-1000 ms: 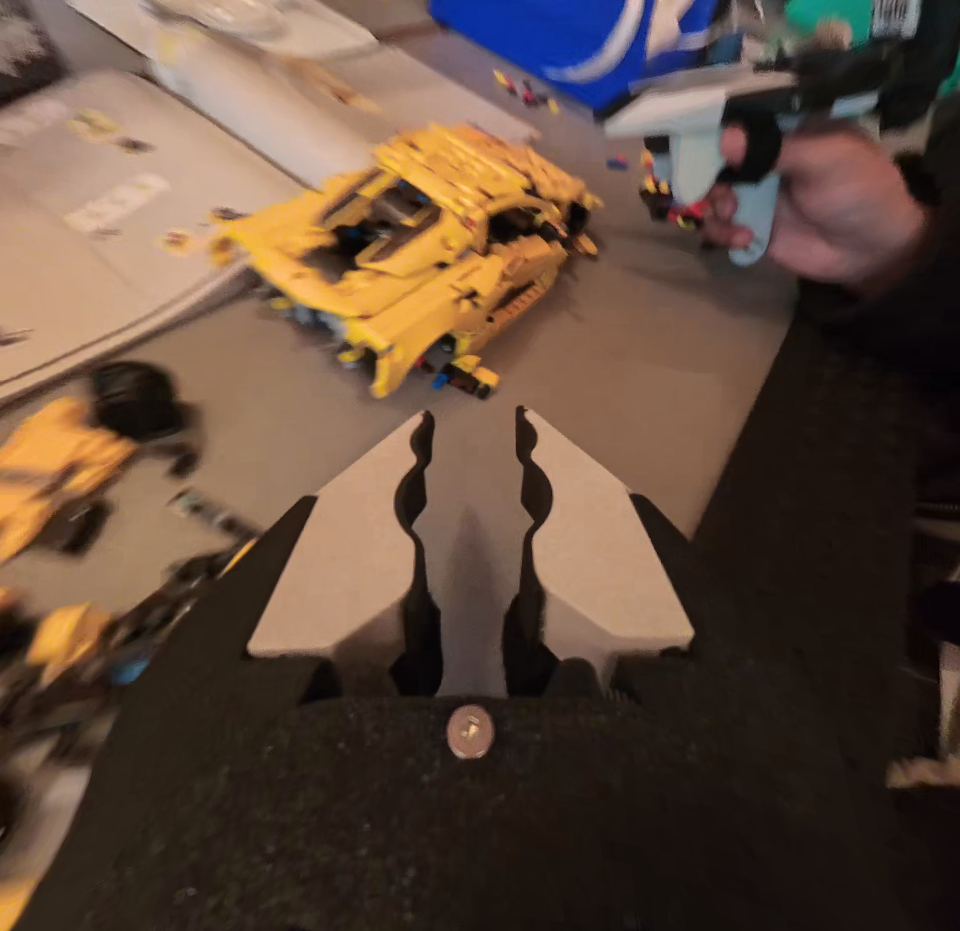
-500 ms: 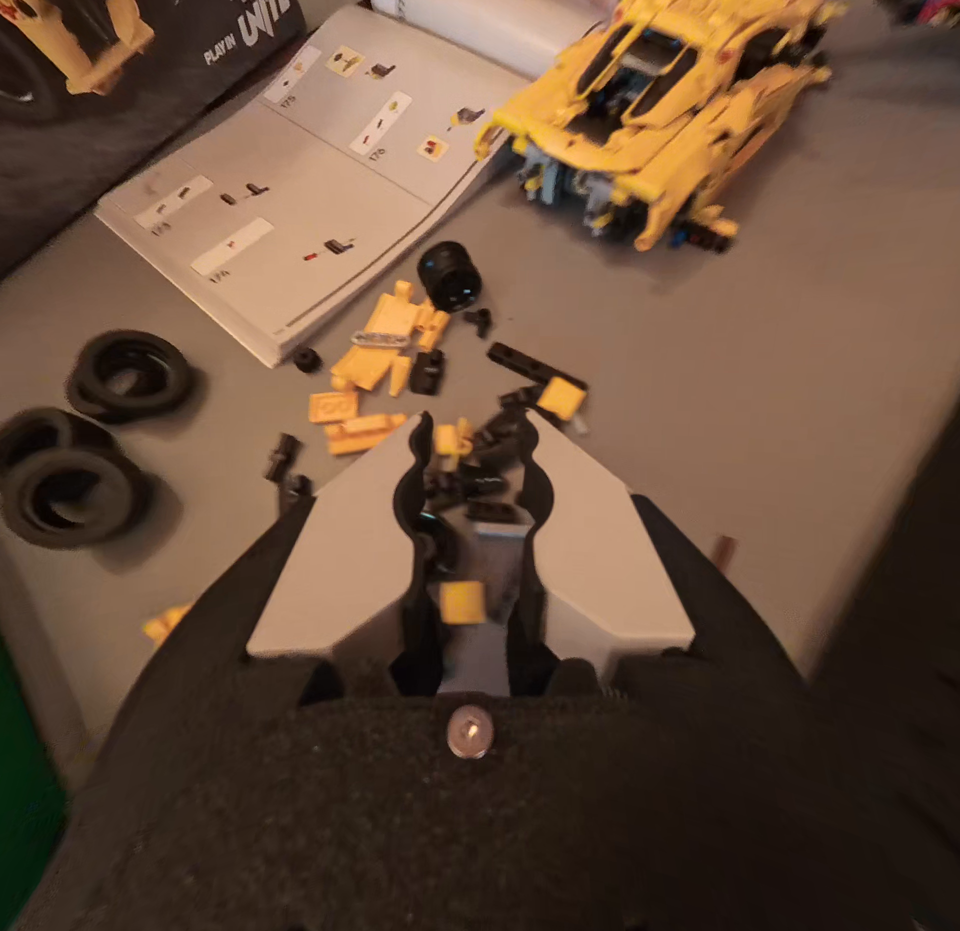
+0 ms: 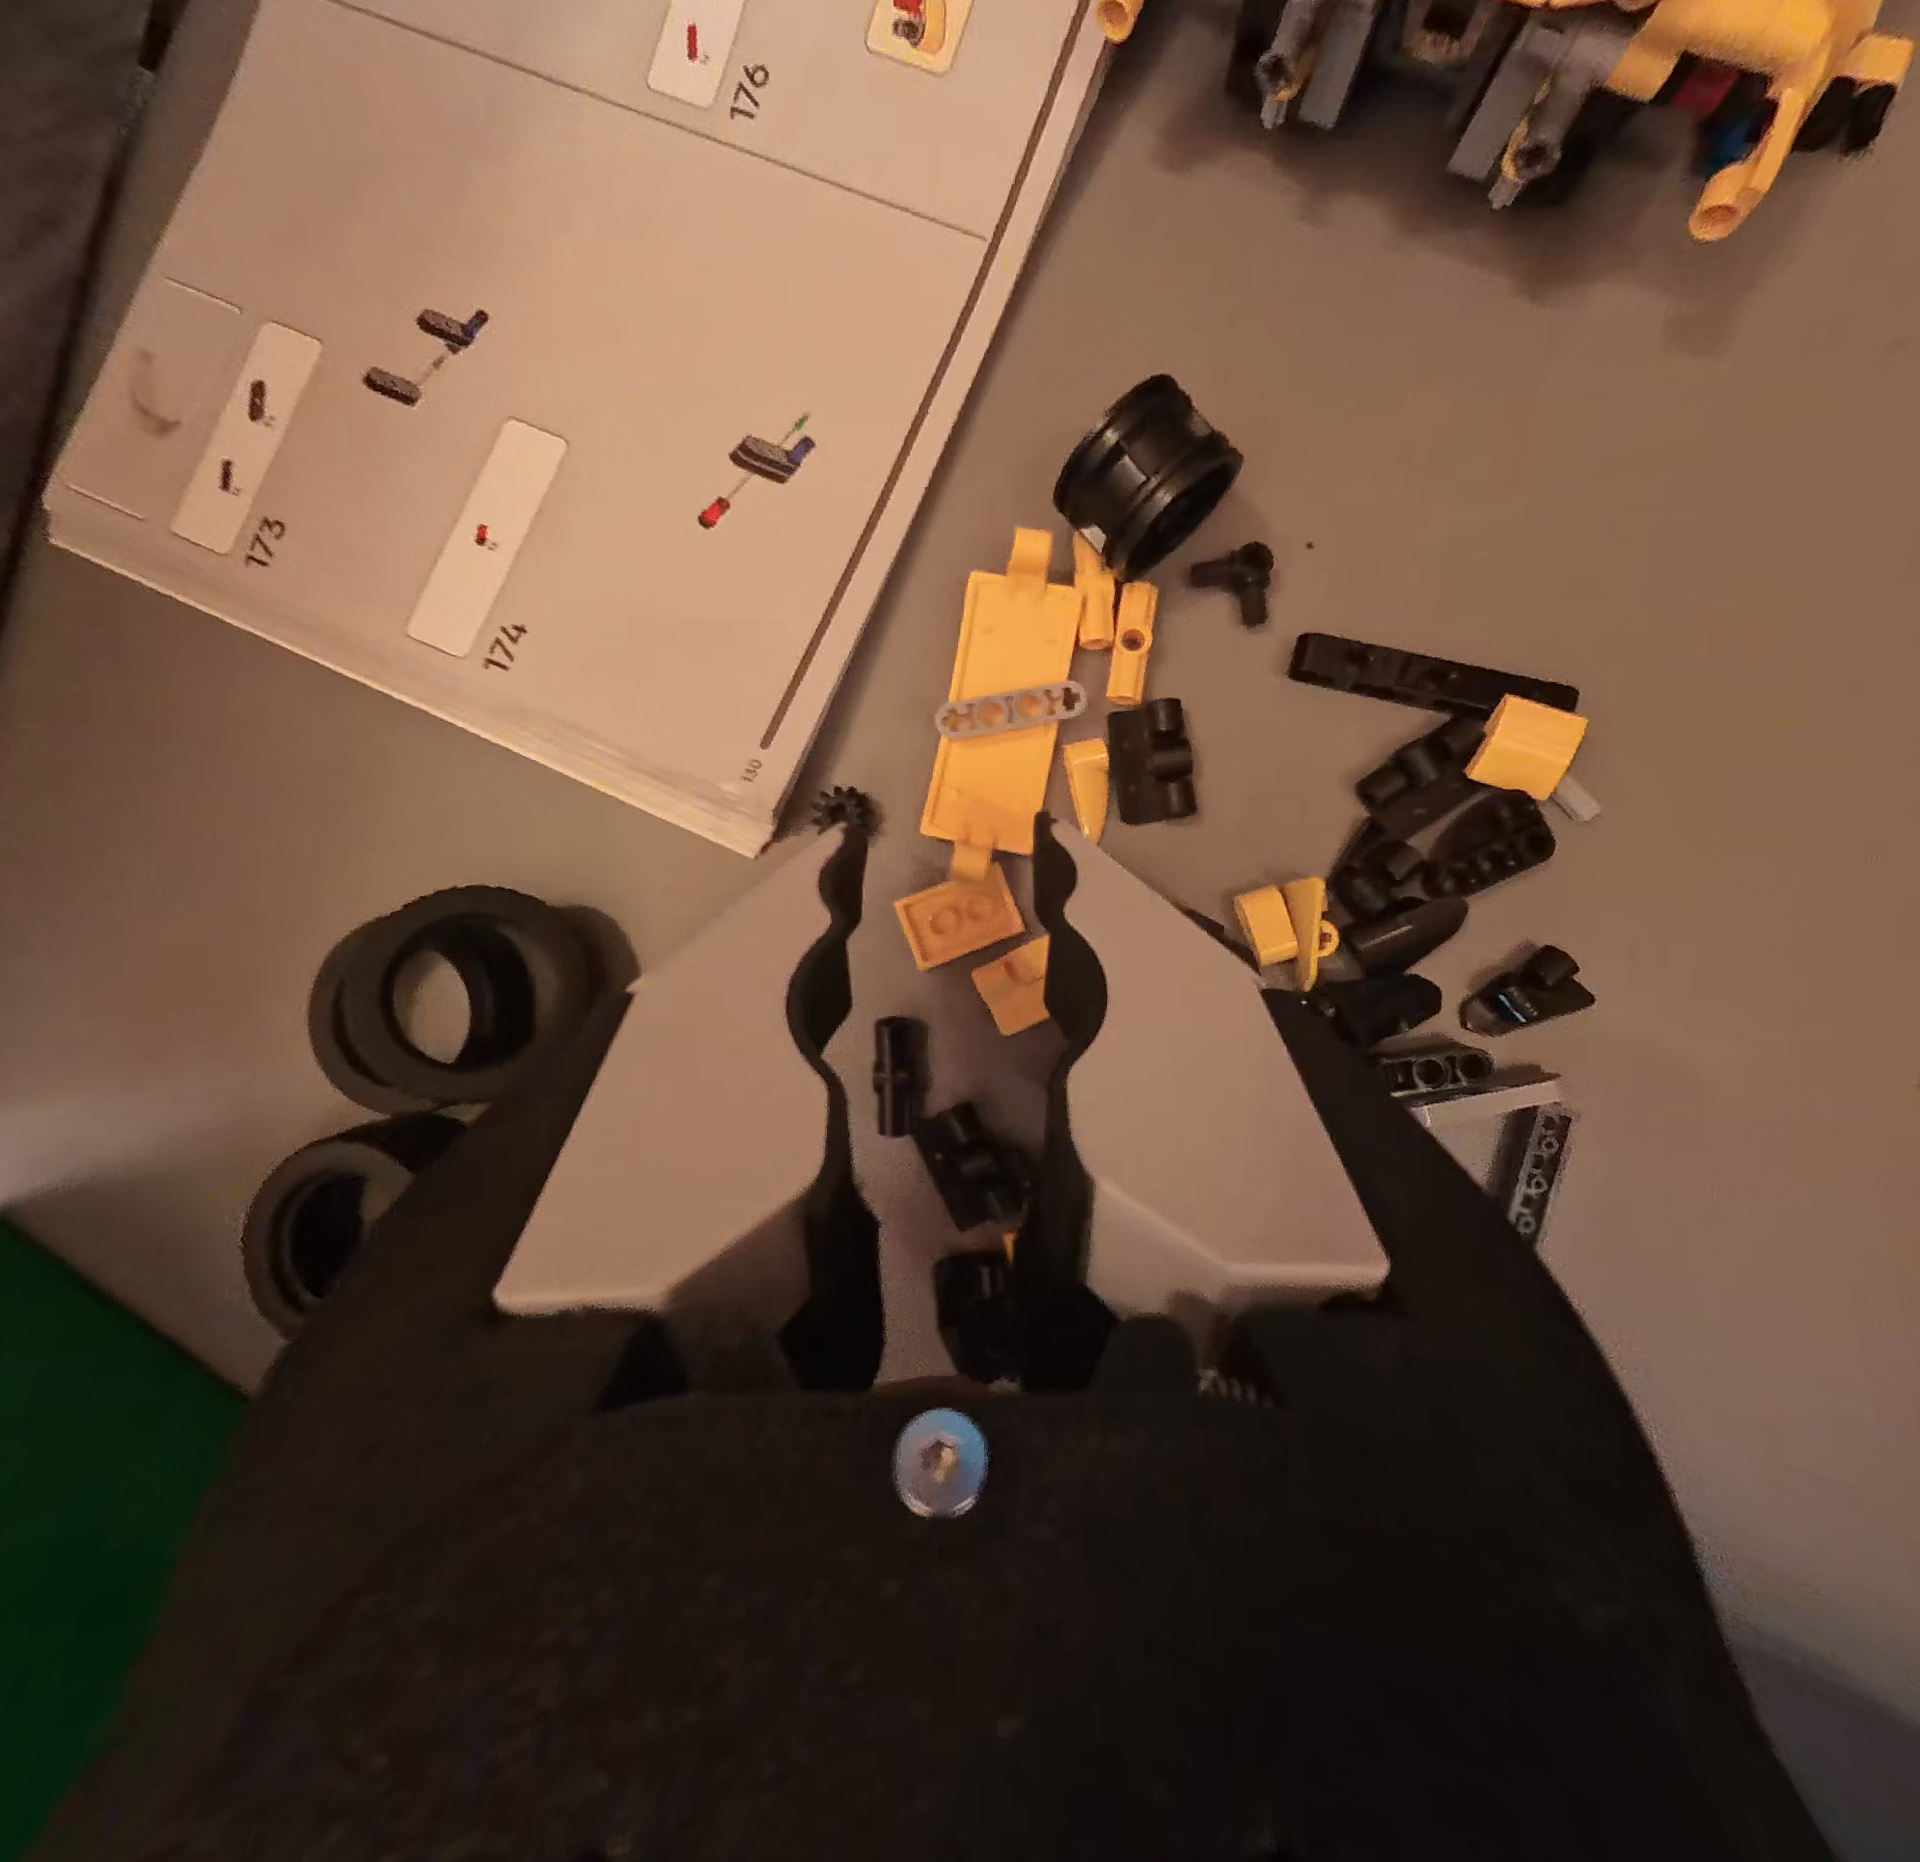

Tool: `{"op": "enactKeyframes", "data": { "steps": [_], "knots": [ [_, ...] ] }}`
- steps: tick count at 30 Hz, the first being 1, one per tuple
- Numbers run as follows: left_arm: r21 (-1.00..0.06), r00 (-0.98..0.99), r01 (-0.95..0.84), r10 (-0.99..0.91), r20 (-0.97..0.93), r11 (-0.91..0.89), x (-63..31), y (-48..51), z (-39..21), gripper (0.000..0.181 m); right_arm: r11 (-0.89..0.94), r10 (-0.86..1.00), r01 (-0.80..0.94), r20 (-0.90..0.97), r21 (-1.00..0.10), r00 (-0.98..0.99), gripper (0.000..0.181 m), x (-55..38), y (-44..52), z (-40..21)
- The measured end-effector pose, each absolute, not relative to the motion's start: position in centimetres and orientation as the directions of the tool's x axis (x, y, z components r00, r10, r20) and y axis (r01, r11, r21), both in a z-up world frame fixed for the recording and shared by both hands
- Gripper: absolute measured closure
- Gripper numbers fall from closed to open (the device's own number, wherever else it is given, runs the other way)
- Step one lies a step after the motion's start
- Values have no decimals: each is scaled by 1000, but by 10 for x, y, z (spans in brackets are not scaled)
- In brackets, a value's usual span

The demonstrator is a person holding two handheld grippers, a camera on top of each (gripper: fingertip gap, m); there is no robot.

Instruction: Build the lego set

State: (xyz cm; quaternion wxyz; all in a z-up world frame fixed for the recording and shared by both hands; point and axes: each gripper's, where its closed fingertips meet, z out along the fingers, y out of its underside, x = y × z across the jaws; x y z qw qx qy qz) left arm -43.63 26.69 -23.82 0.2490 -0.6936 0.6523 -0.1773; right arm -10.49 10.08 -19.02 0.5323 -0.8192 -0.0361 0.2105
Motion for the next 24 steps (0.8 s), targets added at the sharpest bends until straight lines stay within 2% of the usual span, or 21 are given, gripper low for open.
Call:
{"op": "enactKeyframes", "data": {
  "steps": [3,5,7,11,14,19,21,24],
  "knots": [
    [-557,44,-831,-998,-54,-7,-436,264,-243,154,-433,290,-165,-310,-886,905,153,-106,100,-190],
    [-513,5,-858,-999,-39,15,-440,259,-252,174,-432,290,-165,-310,-886,905,153,-106,100,-190],
    [-507,-6,-861,-999,-40,26,-438,256,-253,175,-431,291,-168,-313,-887,904,154,-106,100,-189],
    [-484,-16,-864,-968,-249,139,-436,266,-241,174,-433,295,-165,-312,-886,903,155,-107,100,-190],
    [-377,-51,-889,-875,-482,260,-443,270,-229,175,-430,296,-161,-307,-888,904,156,-108,99,-189],
    [-18,-196,-943,-596,-778,333,-472,284,-220,175,-425,302,-146,-292,-893,907,156,-109,99,-188],
    [11,-192,-943,-516,-835,333,-476,287,-213,174,-421,305,-133,-278,-897,911,157,-110,98,-188],
    [-12,-104,-951,-357,-928,309,-477,290,-180,175,-380,351,-105,-249,-919,903,155,-118,96,-179]
  ]
}}
